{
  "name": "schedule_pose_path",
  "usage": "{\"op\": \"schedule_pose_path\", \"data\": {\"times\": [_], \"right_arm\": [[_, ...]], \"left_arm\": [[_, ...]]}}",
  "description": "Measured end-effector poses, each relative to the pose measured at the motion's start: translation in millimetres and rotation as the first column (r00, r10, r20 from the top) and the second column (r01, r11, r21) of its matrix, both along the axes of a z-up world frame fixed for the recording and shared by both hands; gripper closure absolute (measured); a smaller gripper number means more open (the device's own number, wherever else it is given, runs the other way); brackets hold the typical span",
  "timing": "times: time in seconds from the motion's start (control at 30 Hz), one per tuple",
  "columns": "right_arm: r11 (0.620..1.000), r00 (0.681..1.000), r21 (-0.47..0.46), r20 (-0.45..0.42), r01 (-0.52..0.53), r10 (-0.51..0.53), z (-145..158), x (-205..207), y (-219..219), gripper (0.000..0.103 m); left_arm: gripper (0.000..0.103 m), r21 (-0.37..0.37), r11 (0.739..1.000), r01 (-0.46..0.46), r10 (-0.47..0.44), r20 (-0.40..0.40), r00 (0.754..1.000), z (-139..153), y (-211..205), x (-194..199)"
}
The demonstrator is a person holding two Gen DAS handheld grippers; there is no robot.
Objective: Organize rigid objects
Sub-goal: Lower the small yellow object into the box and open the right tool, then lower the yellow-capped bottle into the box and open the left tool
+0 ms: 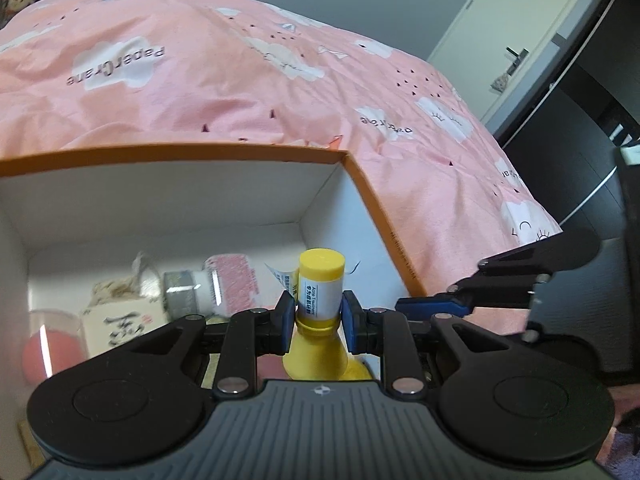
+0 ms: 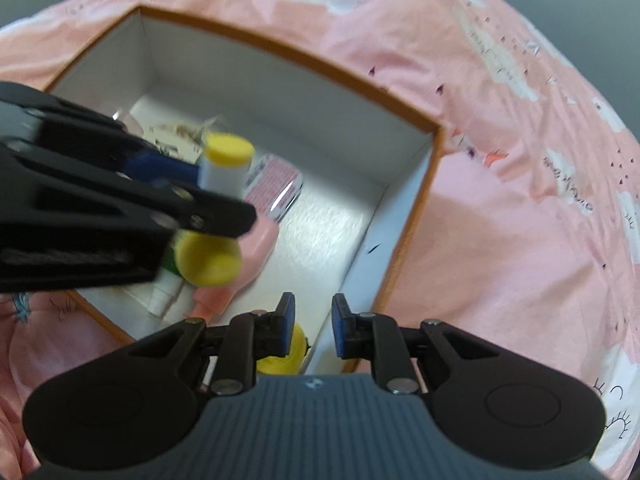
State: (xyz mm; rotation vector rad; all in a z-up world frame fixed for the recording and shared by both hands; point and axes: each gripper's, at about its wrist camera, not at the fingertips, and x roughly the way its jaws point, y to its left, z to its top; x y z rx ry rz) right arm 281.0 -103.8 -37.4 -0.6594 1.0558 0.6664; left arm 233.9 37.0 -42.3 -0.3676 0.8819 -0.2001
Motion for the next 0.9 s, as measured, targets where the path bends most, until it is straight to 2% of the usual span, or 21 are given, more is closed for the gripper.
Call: {"op": "schedule_pose_path", "data": {"times": [0.13,0.23,0.43,0.8,0.9], "right_arm": [[0.999,1.0,0.045,-0.004,0.012,-0.012,7.7,0.6,-11.7,0.086],[0.998,1.0,0.065,-0.013,0.001,0.0,8.1,-0.6,-16.0,0.086],[0.994,0.999,0.111,-0.039,0.018,-0.013,8.8,4.2,-25.7,0.086],[0.994,0.998,0.11,-0.061,0.02,-0.013,0.3,3.2,-25.8,0.086],[0.993,0.998,0.114,-0.064,0.024,-0.017,0.4,3.4,-26.1,0.085]], "left_arm": [[0.076,0.036,0.999,0.034,-0.034,-0.008,0.999,-6.8,-16.0,18.4],[0.076,0.027,0.998,0.061,-0.06,-0.025,0.998,-17.6,-24.8,29.1],[0.076,0.071,0.994,0.078,-0.073,-0.068,0.995,-31.5,-34.5,32.7],[0.074,0.086,0.993,0.086,-0.075,-0.126,0.989,-39.3,-35.8,32.1],[0.066,0.083,0.994,0.075,-0.063,-0.135,0.989,-38.4,-32.9,32.0]]}}
